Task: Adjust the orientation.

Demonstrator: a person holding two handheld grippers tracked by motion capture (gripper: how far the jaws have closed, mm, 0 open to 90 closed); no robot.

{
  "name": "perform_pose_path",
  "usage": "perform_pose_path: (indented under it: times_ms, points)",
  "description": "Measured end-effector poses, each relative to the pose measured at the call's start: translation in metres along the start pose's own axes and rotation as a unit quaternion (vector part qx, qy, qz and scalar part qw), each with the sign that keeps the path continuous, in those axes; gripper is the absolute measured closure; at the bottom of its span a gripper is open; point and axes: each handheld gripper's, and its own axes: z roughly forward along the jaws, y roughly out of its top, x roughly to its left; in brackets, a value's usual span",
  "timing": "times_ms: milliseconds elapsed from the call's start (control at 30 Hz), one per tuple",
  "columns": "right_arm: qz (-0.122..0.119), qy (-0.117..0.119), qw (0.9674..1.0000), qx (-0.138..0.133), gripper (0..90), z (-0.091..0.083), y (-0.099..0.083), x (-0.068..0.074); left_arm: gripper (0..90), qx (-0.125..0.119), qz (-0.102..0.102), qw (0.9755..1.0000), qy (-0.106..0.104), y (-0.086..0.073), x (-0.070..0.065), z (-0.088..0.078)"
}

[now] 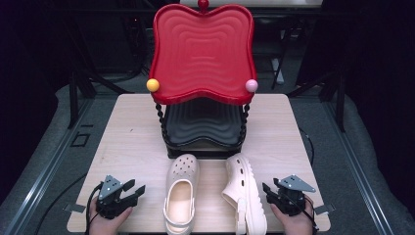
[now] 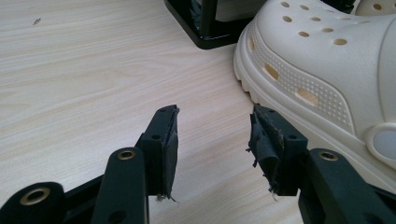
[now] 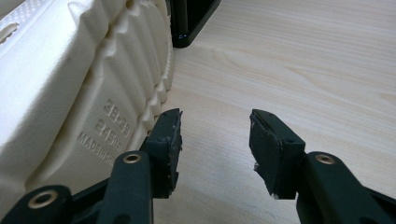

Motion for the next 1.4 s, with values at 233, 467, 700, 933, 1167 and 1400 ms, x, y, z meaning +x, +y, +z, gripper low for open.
perform_pose_path:
  times_ms: [233,467,700,933,1167,1400]
  points:
    - [0.012,0.0,0.9999,-0.007,52.9,0.003,-0.001,-0.003,51.7,0.003,-0.004,1.0,-0.001,0.0,0.001,0.001]
    - [0.013,-0.009,0.9997,-0.021,52.5,-0.001,0.0,-0.002,51.6,-0.001,0.002,1.0,-0.003,0.0,-0.002,-0.003]
    - [0.02,-0.006,0.9996,-0.019,52.3,-0.003,0.0,-0.004,51.4,-0.002,0.002,0.9999,-0.01,0.002,-0.007,-0.004]
    - [0.026,-0.004,0.9995,-0.016,52.2,-0.003,-0.001,-0.005,51.5,-0.005,0.003,0.9997,-0.023,0.004,-0.014,-0.005]
    - [0.03,-0.008,0.9991,-0.028,52.2,-0.004,0.0,-0.005,50.8,-0.02,0.011,0.9985,-0.051,0.011,-0.037,-0.011]
    - [0.039,-0.006,0.9989,-0.026,52.2,-0.006,0.0,-0.007,50.9,-0.027,0.021,0.9968,-0.072,0.017,-0.055,-0.013]
